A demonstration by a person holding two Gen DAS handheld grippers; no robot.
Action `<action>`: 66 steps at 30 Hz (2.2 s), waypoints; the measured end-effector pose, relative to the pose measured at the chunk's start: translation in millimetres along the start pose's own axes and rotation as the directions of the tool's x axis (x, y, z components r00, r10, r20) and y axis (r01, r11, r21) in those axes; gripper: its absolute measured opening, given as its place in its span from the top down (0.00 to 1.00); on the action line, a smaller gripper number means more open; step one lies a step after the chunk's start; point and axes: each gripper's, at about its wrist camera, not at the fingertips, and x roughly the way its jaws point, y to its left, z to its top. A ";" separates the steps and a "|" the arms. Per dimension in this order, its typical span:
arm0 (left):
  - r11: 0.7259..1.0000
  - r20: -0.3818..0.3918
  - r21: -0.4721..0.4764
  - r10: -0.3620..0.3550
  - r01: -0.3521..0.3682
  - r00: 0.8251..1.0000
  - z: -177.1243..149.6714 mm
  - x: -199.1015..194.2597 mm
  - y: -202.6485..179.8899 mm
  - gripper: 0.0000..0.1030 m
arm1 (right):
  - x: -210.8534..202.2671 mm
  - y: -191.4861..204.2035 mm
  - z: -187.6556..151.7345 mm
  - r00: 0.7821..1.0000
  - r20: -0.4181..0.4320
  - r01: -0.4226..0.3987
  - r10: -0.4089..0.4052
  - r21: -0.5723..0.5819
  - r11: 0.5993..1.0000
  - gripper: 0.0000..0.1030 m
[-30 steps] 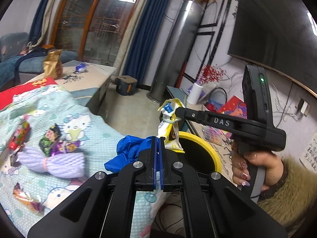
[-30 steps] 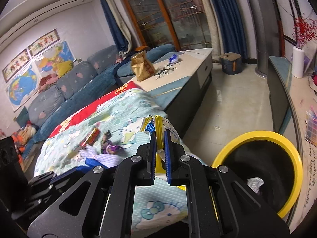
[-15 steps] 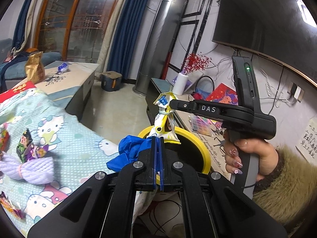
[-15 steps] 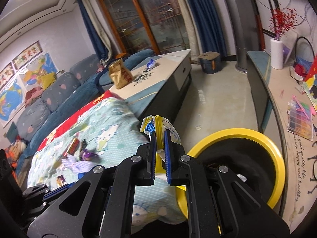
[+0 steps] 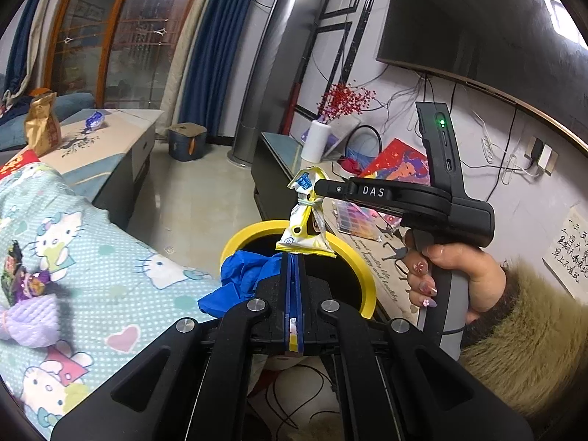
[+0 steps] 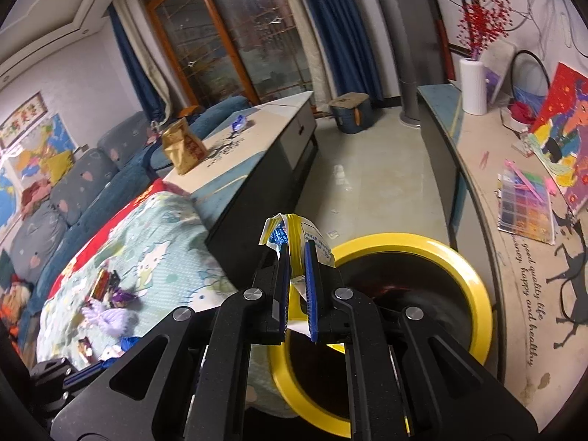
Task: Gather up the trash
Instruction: 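Carry the blue glove and yellow packet together over the yellow bin, then open both tools to drop the glove and packet into the bin, then move both open tools back over the trash on the bedspread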
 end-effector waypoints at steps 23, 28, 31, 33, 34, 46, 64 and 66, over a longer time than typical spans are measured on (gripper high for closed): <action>0.998 -0.126 0.038 -0.050 0.055 0.991 -7.9 72.3 -20.2 0.98 | 12.1 -68.7 -3.9 0.995 -0.036 0.100 -0.096 0.151 0.984 0.95; 0.998 -0.136 0.051 -0.035 0.042 0.990 -5.1 85.5 -25.3 0.98 | 16.2 -77.0 -5.7 0.994 -0.049 0.107 -0.100 0.168 0.980 0.94; 0.999 -0.138 0.035 -0.023 0.028 0.990 -4.3 91.1 -21.1 0.80 | 19.2 -84.8 -7.4 0.993 -0.070 0.105 -0.093 0.196 0.975 0.81; 1.000 -0.133 0.015 -0.009 0.011 0.991 -4.9 92.3 -16.0 0.22 | 19.4 -87.8 -9.0 0.992 -0.073 0.115 -0.102 0.209 0.971 0.66; 1.000 -0.125 -0.004 -0.016 0.016 0.992 -5.1 90.8 -11.0 0.22 | 19.0 -88.7 -9.9 0.992 -0.073 0.118 -0.104 0.213 0.970 0.64; 0.993 -0.037 -0.031 0.116 -0.117 0.993 0.5 55.4 9.8 0.09 | 18.7 -56.8 -10.8 0.993 -0.057 0.110 -0.104 0.106 0.988 0.57; 0.951 0.085 -0.067 0.306 -0.301 0.948 6.7 -13.2 47.3 0.09 | 13.4 13.2 -18.5 0.999 -0.033 0.011 -0.012 -0.045 0.999 0.42; 0.946 0.094 -0.074 0.321 -0.315 0.942 6.4 -19.6 51.1 0.09 | 13.6 19.3 -20.4 0.999 -0.036 0.000 -0.002 -0.057 0.998 0.42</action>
